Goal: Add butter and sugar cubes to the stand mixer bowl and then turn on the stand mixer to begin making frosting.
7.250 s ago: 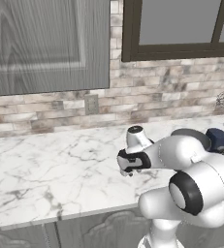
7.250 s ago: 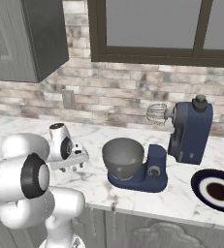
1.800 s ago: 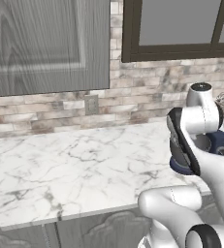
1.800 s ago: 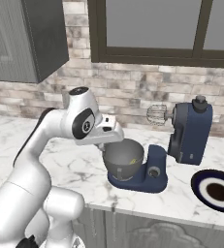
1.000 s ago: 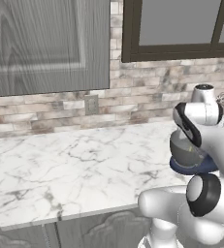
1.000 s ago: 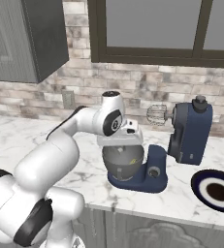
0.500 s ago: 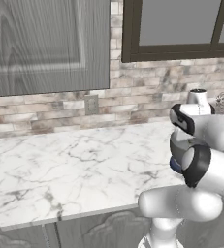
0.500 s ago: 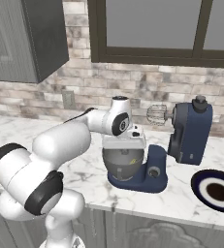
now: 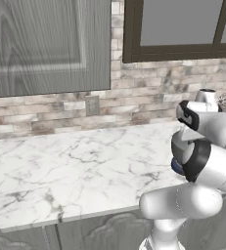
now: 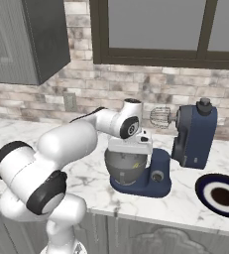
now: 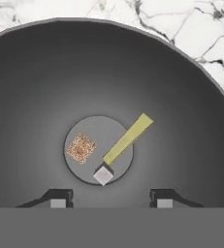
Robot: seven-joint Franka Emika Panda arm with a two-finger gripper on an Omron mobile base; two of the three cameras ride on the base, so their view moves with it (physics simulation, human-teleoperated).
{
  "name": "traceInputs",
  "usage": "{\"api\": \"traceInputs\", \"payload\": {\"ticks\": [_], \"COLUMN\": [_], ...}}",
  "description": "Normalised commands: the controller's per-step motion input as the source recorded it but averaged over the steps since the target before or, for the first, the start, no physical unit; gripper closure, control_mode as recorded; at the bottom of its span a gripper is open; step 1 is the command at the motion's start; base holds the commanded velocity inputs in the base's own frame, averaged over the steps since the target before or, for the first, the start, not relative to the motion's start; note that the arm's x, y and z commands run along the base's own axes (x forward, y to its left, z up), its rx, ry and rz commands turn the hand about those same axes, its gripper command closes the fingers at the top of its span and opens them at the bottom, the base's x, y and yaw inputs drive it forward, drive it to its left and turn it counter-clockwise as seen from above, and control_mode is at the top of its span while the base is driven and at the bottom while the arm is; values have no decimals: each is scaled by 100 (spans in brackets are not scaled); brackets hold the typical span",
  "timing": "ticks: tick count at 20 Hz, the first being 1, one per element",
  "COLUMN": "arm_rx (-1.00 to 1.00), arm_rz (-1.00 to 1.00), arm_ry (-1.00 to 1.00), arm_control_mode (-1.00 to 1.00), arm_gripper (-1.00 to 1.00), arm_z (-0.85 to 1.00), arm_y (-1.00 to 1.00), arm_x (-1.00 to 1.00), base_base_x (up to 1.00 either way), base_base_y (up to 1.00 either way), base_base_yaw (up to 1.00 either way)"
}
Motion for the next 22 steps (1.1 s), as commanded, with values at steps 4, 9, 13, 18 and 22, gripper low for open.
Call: {"api": "traceInputs", "payload": {"ticks": [4,9,13,18,22], "arm_rx": [0,0,0,0,1], "arm_rz": [-6,-6,-8,-5,-1], "arm_ry": [-2,-8,-8,-22,-33], "arm_control_mode": [-100,-100,-100,-100,-100], "arm_gripper": [-100,-100,-100,-100,-100], "arm_z": [20,38,28,0,2], "arm_y": [17,16,17,3,-4], "arm_x": [-13,-33,-38,-82,-67], "base_base_x": [0,0,0,0,0], "base_base_y": [0,0,0,0,0], "base_base_yaw": [0,0,0,0,0]}}
